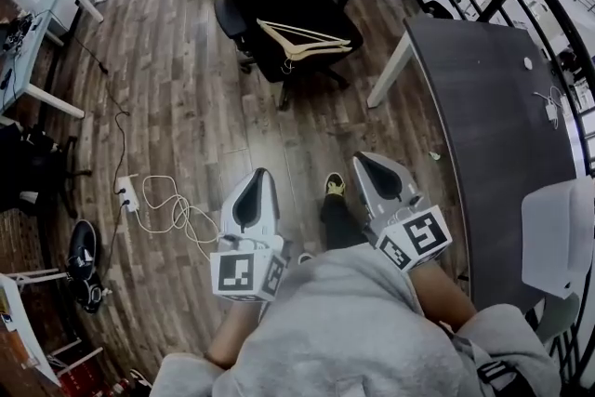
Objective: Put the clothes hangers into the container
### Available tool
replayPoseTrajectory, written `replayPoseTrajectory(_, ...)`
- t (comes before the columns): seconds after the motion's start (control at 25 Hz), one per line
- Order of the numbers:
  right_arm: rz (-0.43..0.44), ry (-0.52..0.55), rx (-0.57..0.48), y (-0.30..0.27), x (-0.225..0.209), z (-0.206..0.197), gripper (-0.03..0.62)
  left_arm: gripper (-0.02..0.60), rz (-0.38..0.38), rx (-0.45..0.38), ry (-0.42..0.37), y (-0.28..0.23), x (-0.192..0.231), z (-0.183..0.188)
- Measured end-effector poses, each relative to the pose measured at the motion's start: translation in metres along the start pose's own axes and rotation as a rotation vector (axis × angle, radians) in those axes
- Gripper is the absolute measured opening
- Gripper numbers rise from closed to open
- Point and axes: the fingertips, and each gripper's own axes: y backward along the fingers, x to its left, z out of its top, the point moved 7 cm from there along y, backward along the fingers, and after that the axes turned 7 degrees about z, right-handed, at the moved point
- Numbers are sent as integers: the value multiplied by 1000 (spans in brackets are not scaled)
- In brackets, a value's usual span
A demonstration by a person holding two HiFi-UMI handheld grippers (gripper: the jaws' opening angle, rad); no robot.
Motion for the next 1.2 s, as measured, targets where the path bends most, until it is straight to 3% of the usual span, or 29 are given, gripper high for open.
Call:
replayPoseTrajectory(0.16, 6, -21, 12, -27, -49, 7, -3, 11, -33, 12, -11, -62, -9, 7)
replayPoseTrajectory(0.68, 20, -50, 19, -97, -218, 44, -3, 11, -31, 80, -38, -236, -50, 31)
replayPoseTrajectory(0.96, 41, -60, 8, -116, -268, 44, -3, 11, -16, 83, -64, -285, -65, 31)
replayPoseTrajectory(1.2, 50, -69, -11, -117, -282, 49, -3, 11, -6, 77, -85, -296, -71, 36)
